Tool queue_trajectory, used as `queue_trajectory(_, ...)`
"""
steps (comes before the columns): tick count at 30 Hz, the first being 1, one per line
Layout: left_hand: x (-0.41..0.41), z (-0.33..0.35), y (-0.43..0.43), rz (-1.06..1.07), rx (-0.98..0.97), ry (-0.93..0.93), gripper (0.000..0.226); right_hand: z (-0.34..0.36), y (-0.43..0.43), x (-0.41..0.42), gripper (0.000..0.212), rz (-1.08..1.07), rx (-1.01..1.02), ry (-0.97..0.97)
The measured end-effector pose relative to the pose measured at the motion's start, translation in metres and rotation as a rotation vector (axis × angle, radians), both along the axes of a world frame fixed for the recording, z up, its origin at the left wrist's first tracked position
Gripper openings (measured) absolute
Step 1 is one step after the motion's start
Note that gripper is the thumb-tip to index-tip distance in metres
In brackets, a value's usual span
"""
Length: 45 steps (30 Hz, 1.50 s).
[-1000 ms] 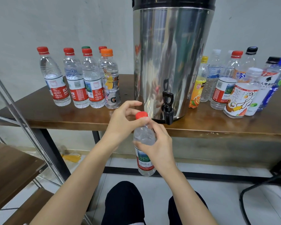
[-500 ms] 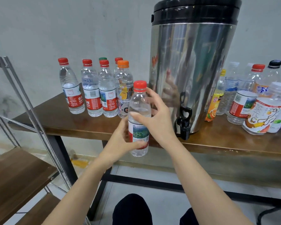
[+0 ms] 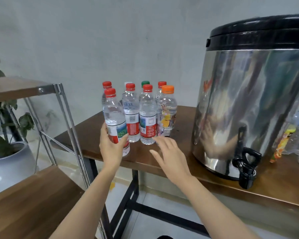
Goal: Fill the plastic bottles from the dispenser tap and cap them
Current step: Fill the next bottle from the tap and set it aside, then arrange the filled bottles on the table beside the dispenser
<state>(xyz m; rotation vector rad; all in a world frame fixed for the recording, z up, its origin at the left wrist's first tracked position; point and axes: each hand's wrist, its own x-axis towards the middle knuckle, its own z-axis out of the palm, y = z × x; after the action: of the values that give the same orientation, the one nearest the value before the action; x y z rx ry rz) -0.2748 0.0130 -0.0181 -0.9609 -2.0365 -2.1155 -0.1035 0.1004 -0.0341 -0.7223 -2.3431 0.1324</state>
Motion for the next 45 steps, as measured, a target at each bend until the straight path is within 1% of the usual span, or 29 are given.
queue_trajectory(2, -0.019, -0.003, 0.006, 0.043, -0.036, 0.014, 0.08, -0.012, 0.006, -0.008, 0.044, -0.029, 0.129, -0.039)
queue_trajectory(4, -0.034, -0.004, 0.014, 0.075, -0.068, 0.036, 0.083, -0.019, 0.01, -0.013, 0.044, -0.059, 0.182, -0.068)
queue_trajectory(8, -0.048, -0.005, 0.029, 0.125, -0.11, 0.069, 0.086, -0.024, 0.013, -0.018, 0.049, -0.113, 0.156, -0.101)
queue_trajectory(14, -0.055, -0.007, 0.044, 0.176, -0.115, 0.088, 0.084, -0.027, 0.015, -0.02, 0.058, -0.157, 0.118, -0.123)
queue_trajectory(20, -0.054, -0.011, 0.047, 0.159, -0.087, 0.076, 0.084, -0.027, 0.014, -0.021, 0.055, -0.176, 0.126, -0.117)
queue_trajectory(22, -0.048, -0.013, 0.044, 0.135, -0.09, 0.057, 0.088, -0.026, 0.013, -0.021, 0.054, -0.17, 0.119, -0.122)
queue_trajectory(25, -0.021, -0.014, 0.034, 0.149, -0.129, -0.026, 0.093, -0.025, 0.012, -0.016, 0.051, -0.152, 0.116, -0.124)
queue_trajectory(27, 0.0, -0.013, 0.025, 0.144, -0.13, 0.001, 0.087, -0.021, 0.009, -0.009, 0.052, -0.152, 0.119, -0.102)
queue_trajectory(31, 0.04, -0.001, 0.012, -0.002, -0.065, 0.112, 0.067, -0.009, -0.005, 0.02, 0.049, -0.115, 0.187, -0.048)
queue_trajectory(35, 0.087, 0.021, 0.009, -0.124, -0.011, 0.248, 0.048, 0.01, -0.025, 0.062, 0.041, -0.076, 0.339, 0.048)
queue_trajectory(40, 0.156, 0.055, 0.006, -0.328, 0.142, 0.345, 0.027, 0.037, -0.043, 0.127, 0.034, -0.107, 0.493, 0.14)
queue_trajectory(42, 0.184, 0.066, 0.006, -0.404, 0.203, 0.36, 0.023, 0.048, -0.047, 0.157, 0.031, -0.141, 0.526, 0.184)
queue_trajectory(45, 0.229, 0.079, 0.007, -0.502, 0.268, 0.354, 0.023, 0.055, -0.049, 0.204, 0.03, -0.215, 0.551, 0.227)
